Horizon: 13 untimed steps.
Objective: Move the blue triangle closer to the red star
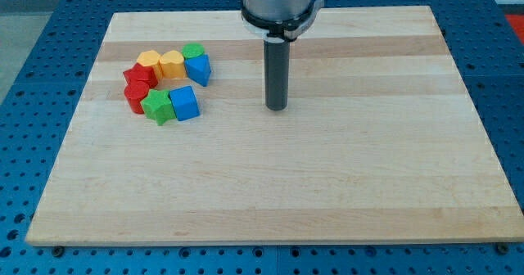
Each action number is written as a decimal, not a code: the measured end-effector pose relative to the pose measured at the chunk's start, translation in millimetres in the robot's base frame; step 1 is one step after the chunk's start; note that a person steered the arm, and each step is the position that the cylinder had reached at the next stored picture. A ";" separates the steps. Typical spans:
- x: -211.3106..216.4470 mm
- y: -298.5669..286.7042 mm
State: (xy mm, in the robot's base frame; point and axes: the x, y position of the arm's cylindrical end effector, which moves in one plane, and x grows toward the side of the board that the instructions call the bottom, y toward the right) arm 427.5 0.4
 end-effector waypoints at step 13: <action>-93.1 -88.0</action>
State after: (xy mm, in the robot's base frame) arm 334.5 -87.6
